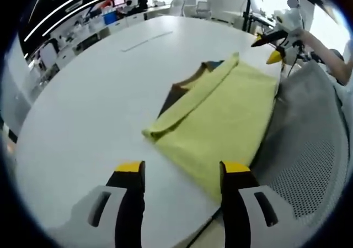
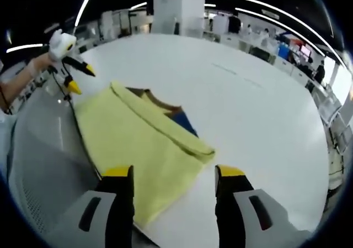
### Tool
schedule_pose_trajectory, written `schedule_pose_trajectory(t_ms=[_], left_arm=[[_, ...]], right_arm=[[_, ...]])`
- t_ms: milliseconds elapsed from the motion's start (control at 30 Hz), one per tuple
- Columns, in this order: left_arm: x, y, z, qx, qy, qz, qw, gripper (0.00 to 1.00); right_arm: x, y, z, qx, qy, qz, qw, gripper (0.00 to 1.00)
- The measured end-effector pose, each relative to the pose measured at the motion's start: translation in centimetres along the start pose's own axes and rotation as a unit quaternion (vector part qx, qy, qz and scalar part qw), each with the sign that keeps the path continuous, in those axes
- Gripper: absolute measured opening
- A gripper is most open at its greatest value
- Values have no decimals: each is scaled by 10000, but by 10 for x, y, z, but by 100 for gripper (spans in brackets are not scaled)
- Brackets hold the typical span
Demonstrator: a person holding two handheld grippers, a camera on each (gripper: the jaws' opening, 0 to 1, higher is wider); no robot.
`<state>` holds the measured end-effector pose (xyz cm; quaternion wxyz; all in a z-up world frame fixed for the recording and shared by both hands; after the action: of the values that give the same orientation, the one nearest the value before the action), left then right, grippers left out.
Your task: Fold the garment on the visible template until the final outline fits inside the template.
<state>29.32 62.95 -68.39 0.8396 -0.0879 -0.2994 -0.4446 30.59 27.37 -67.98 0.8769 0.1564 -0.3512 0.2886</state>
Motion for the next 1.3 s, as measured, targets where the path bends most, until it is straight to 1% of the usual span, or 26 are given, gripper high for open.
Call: schedule_pose_trajectory(t_ms=[133,233,467,600,733,800,900,967,1033,1100,1200,1233,1267,1300], left_arm=[[1,4,-3,35,-35,34,10000,47],[0,5,-5,34,-70,93,9999,45],[0,9,-11,51,-83,169,9998,43],[0,11,-14,50,-103,177,9998,40],[3,12,-17,38,-180,226,9996,40],[4,13,-18,41,-238,243,9994,39],[5,18,-22,62,-271,319,9991,35],[7,18,-25,4,-388,524,9979,33],[8,19,-30,9,-430,598,9973,31],[9,19,-34,48,-370,534,9979,29],[7,22,-39,140,-221,389,9989,29],[6,25,-41,240,-162,314,9991,29],[4,31,-41,454,-46,97,9989,28],[4,33,-42,484,7,-31,9988,27]], right_arm=[[2,-3,-3,10,-2,-54,10000,54],[3,-3,-6,52,-32,-74,10000,48],[5,-2,-16,138,8,-119,9998,43],[7,-3,-20,164,6,-155,9997,39],[8,-5,-23,148,47,-146,9998,36],[8,-6,-24,164,37,-201,9997,35],[7,-8,-25,153,78,-234,9996,33],[7,-9,-25,173,96,-272,9994,32],[6,-8,-26,206,105,-330,9992,31],[5,-9,-27,183,118,-322,9992,30],[3,-11,-28,154,151,-352,9991,29],[2,-12,-28,151,164,-373,9991,28],[1,-14,-29,136,207,-407,9989,28],[0,-14,-29,126,214,-402,9989,28]])
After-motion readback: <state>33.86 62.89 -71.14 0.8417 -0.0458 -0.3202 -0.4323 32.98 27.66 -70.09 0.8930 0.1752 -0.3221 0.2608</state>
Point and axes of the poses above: the point that each gripper's makers call its tool centre point, and the gripper's own axes: z roughly backward along the fingers, y roughly to its left, x roughly out of its top, the point moved 3 cm from there along z, roughly backward along the fingers, and after that the axes turned 8 degrees about -z, right-handed, at the moved point
